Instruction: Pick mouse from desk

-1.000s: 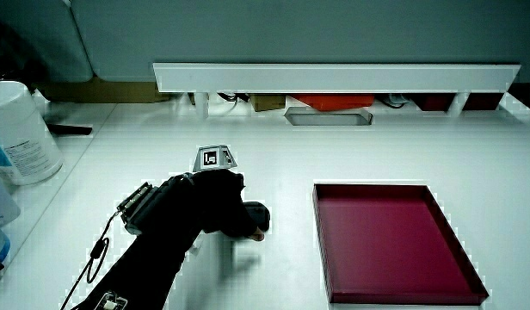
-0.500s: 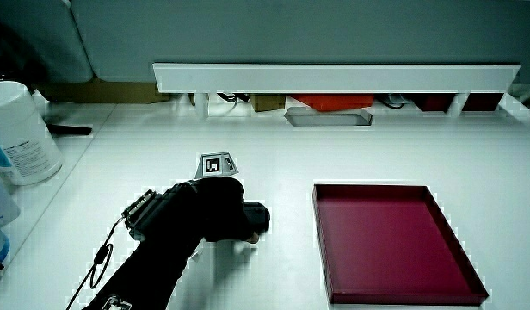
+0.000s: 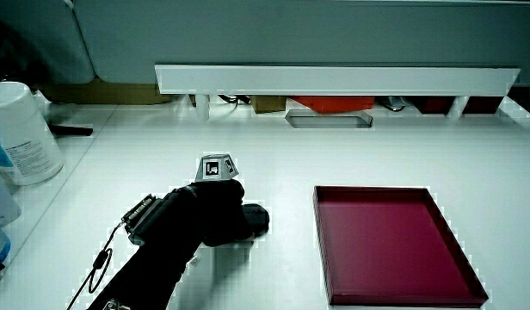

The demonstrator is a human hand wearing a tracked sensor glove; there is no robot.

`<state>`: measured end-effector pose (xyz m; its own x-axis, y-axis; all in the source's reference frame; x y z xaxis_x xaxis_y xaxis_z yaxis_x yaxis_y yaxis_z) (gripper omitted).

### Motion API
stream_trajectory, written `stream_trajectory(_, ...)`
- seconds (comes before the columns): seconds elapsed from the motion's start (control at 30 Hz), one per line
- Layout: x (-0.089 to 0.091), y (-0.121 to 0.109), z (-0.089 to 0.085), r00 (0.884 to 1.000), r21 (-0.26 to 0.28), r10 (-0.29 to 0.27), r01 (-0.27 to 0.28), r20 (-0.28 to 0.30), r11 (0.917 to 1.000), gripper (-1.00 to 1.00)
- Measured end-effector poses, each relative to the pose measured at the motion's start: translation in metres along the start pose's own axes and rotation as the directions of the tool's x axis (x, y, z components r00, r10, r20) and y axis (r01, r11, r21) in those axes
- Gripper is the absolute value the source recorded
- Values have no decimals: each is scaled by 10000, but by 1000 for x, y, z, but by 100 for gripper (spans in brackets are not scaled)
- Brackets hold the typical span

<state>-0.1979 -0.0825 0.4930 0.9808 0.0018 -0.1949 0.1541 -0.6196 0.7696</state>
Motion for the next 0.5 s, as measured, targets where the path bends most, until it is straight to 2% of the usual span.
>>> stream_trajectory(0.2,-3,-4,3,9998,187,-171,169,91,9997,100)
stream_trajectory(0.3,2,-16,12,9998,246,-175,173,102,9995,100)
stream_trajectory(0.33,3,-19,15,9991,413,-423,421,21,9983,100)
stream_trajectory(0.37,7,-24,19,9992,458,-401,399,49,9982,100)
stream_trajectory(0.5,22,-39,31,9955,694,-942,935,63,9932,100)
